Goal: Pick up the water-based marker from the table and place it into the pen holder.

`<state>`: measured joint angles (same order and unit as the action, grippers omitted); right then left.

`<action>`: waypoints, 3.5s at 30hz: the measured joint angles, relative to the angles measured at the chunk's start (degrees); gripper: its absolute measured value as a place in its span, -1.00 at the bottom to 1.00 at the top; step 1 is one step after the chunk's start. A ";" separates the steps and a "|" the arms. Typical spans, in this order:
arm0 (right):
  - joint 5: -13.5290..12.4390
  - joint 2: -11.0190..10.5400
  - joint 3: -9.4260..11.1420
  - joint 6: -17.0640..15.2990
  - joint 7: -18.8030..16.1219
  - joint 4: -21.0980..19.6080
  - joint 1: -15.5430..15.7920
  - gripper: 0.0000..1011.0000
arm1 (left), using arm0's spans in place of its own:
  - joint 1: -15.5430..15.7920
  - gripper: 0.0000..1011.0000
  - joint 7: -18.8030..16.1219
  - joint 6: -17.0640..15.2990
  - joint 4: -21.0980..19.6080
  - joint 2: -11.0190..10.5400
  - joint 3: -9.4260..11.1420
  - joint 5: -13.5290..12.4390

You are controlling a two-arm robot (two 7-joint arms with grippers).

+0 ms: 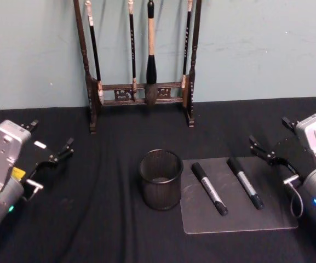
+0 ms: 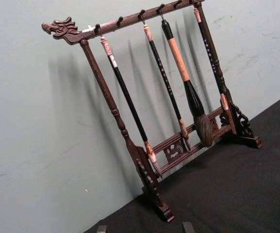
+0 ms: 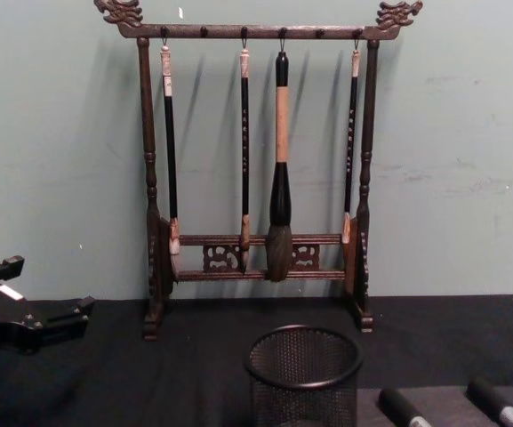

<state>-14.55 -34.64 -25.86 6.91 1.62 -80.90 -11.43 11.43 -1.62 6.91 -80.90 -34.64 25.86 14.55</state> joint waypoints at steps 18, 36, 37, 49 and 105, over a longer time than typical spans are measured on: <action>0.00 0.00 0.00 0.00 0.00 0.00 0.00 0.98 | 0.00 1.00 0.00 0.00 0.00 0.00 0.00 0.00; 0.00 0.00 0.00 0.00 0.00 0.00 0.00 0.98 | 0.00 1.00 0.00 0.00 0.00 0.00 0.00 0.00; 0.00 0.00 0.00 0.00 0.00 0.00 0.00 0.98 | 0.00 1.00 0.00 0.00 0.00 0.00 0.00 0.00; 0.00 0.00 0.00 0.00 0.00 0.00 0.00 0.98 | 0.00 1.00 0.00 0.00 0.00 0.00 0.00 0.00; -7.80 7.75 3.74 -10.71 -7.91 1.19 1.06 0.98 | 0.00 1.00 0.00 0.00 -0.01 0.00 0.00 0.00</action>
<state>-22.35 -26.90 -22.13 -3.80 -6.29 -79.71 -10.37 11.43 -1.62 6.91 -80.90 -34.65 25.86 14.55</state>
